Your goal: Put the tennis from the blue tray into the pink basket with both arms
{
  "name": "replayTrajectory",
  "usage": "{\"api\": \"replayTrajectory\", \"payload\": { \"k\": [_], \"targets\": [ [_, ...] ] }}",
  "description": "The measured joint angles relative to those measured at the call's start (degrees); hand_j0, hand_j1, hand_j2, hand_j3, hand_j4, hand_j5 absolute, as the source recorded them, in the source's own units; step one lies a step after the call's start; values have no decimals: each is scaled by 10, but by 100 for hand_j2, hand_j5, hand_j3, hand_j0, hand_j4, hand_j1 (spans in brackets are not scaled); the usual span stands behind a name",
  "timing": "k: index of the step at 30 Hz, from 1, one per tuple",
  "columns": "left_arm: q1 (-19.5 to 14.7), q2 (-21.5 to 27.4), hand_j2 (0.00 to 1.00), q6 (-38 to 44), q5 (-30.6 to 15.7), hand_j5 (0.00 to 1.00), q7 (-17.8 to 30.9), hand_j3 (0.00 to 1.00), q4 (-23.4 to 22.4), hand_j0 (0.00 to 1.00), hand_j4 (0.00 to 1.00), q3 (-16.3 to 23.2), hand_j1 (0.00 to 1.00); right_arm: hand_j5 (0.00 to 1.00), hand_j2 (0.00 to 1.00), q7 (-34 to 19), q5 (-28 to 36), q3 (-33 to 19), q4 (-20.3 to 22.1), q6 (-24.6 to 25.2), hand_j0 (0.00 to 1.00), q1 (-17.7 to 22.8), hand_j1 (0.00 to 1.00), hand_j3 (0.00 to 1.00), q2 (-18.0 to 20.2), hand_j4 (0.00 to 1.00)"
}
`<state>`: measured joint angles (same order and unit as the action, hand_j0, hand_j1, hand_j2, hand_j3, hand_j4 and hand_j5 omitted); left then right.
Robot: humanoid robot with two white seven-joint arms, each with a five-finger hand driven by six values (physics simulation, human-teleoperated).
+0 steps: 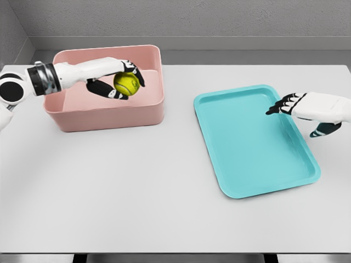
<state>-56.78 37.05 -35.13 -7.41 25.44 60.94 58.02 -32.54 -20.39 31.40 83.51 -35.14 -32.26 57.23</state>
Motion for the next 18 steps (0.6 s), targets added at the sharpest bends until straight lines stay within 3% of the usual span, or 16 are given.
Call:
{"api": "replayTrajectory", "payload": {
  "k": [18],
  "targets": [
    [-4, -32, 57, 0, 52, 57, -25, 57, -97, 57, 57, -20, 57, 100, 100, 0, 0, -1, 0, 0, 100, -1, 100, 100, 1, 100]
  ]
}}
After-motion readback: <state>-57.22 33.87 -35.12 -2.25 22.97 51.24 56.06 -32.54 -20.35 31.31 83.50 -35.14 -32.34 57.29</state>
